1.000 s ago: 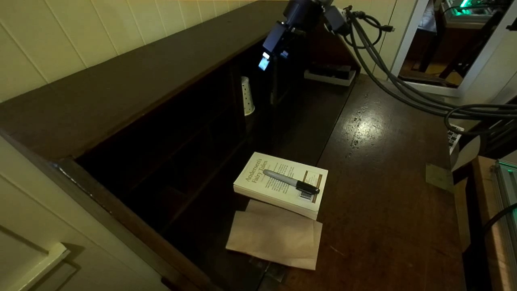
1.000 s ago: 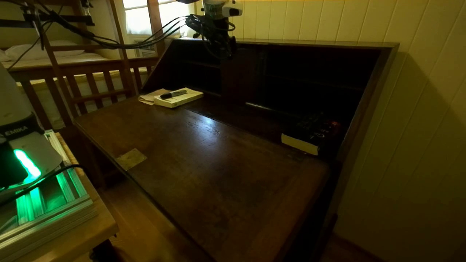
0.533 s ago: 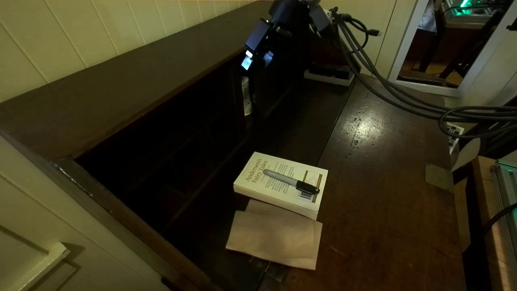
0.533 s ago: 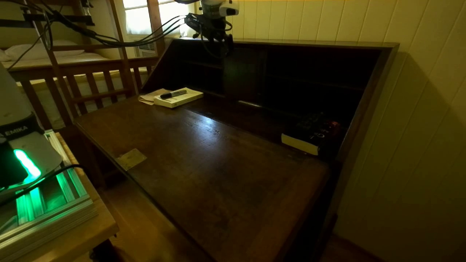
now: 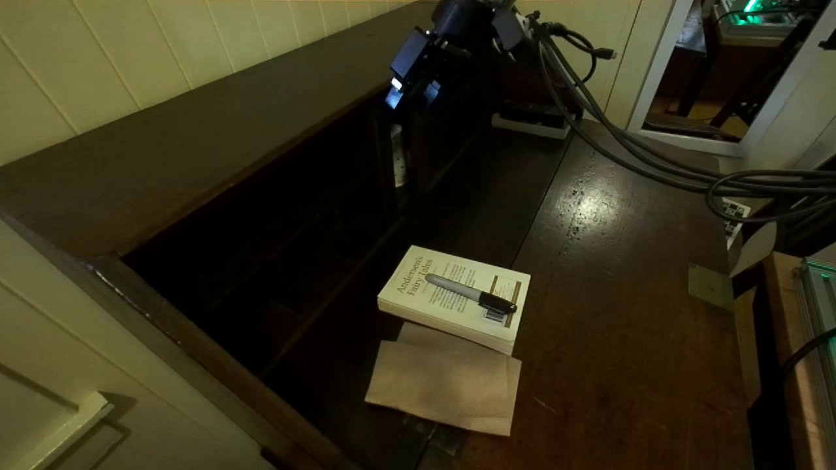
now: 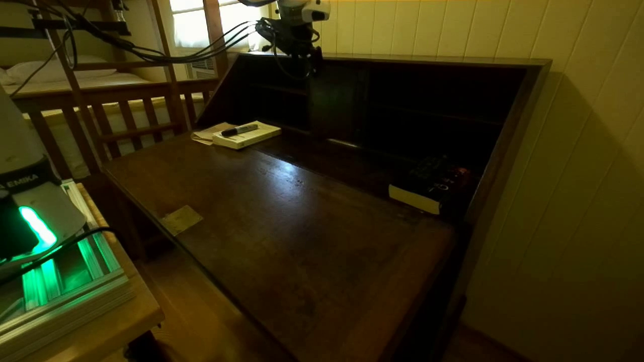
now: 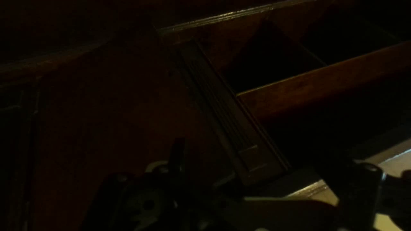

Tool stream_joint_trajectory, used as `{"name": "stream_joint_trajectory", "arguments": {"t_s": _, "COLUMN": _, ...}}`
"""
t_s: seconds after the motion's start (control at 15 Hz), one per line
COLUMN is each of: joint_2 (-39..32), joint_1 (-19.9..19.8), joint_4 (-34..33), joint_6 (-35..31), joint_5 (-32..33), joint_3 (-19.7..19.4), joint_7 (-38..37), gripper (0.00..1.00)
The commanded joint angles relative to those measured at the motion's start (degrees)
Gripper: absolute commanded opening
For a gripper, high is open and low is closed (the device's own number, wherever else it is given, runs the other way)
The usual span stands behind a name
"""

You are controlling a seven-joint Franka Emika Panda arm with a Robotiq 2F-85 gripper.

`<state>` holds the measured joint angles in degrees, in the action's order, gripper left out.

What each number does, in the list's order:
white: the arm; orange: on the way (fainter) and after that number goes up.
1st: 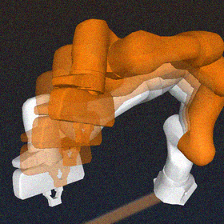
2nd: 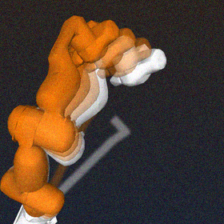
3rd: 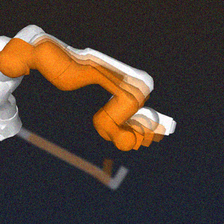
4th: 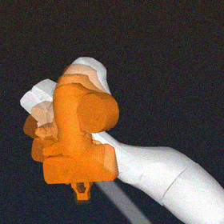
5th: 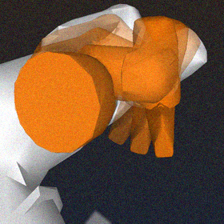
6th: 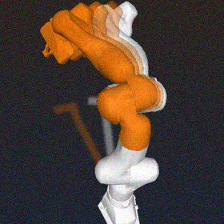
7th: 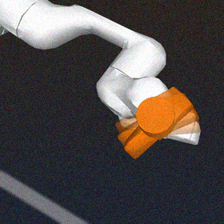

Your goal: Open the small door completely, then place the cup inside, and then close the door

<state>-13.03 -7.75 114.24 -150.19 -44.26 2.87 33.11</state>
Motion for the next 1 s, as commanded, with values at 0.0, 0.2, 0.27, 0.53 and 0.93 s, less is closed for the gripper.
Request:
{"name": "stream_joint_trajectory", "arguments": {"t_s": 0.0, "joint_2": 3.59, "joint_1": 1.82, "joint_4": 3.19, "joint_6": -2.67, "joint_5": 2.95, "joint_3": -0.8, "joint_7": -7.97, "gripper": 1.0}}
{"name": "stream_joint_trajectory", "arguments": {"t_s": 0.2, "joint_2": 5.71, "joint_1": 3.14, "joint_4": 5.46, "joint_6": -4.4, "joint_5": 8.66, "joint_3": -1.92, "joint_7": -16.12, "gripper": 1.0}}
{"name": "stream_joint_trajectory", "arguments": {"t_s": 0.27, "joint_2": 6.38, "joint_1": 3.42, "joint_4": 6.07, "joint_6": -3.99, "joint_5": 11.27, "joint_3": -2.31, "joint_7": -19.13, "gripper": 1.0}}
{"name": "stream_joint_trajectory", "arguments": {"t_s": 0.53, "joint_2": 9.59, "joint_1": 4.09, "joint_4": 8.68, "joint_6": -1.05, "joint_5": 23.71, "joint_3": -3.92, "joint_7": -31.16, "gripper": 1.0}}
{"name": "stream_joint_trajectory", "arguments": {"t_s": 0.93, "joint_2": 16.76, "joint_1": 3.97, "joint_4": 13.96, "joint_6": 2.28, "joint_5": 39.31, "joint_3": -5.32, "joint_7": -42.74, "gripper": 1.0}}
